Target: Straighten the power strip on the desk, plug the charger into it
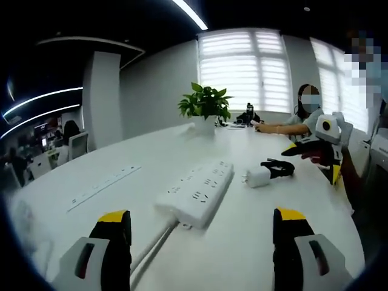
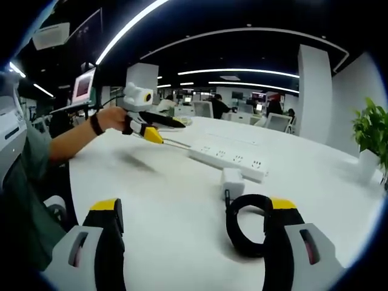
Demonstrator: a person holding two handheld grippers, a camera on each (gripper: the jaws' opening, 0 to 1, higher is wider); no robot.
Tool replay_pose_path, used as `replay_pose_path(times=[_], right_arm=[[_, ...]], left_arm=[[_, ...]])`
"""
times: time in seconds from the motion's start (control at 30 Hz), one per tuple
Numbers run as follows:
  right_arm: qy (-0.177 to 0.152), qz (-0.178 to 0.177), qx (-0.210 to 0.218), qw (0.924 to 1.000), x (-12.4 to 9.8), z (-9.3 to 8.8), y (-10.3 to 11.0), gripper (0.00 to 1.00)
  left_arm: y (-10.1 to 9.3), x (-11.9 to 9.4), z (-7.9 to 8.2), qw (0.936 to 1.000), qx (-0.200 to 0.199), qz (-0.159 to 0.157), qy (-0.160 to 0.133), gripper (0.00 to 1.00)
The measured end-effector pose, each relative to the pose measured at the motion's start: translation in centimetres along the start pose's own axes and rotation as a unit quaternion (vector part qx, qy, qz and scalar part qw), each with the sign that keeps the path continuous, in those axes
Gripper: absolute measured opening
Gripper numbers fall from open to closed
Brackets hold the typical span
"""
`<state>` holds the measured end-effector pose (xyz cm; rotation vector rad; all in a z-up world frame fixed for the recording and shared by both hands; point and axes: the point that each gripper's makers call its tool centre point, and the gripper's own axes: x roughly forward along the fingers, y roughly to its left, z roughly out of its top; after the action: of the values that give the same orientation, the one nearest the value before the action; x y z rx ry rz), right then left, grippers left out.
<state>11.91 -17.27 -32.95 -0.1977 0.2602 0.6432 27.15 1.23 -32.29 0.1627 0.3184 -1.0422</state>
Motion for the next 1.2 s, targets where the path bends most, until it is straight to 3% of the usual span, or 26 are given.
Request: replay_pose_path(times=[0.6, 1.2], right_arm=[[-0.002, 0.002, -0.010, 0.9999, 0.0, 0.7, 0.4, 0.95], [0.001, 0.001, -0.018, 0.9998, 0.5, 0.9, 0.2, 0.92]], left_arm=[[-1.9, -3.3, -0.6, 0.9993, 0.011, 0.032, -0.017, 0.99], [-3.3, -5.7, -0.6, 0.9953, 0.014, 0.079, -0.053, 0.99]])
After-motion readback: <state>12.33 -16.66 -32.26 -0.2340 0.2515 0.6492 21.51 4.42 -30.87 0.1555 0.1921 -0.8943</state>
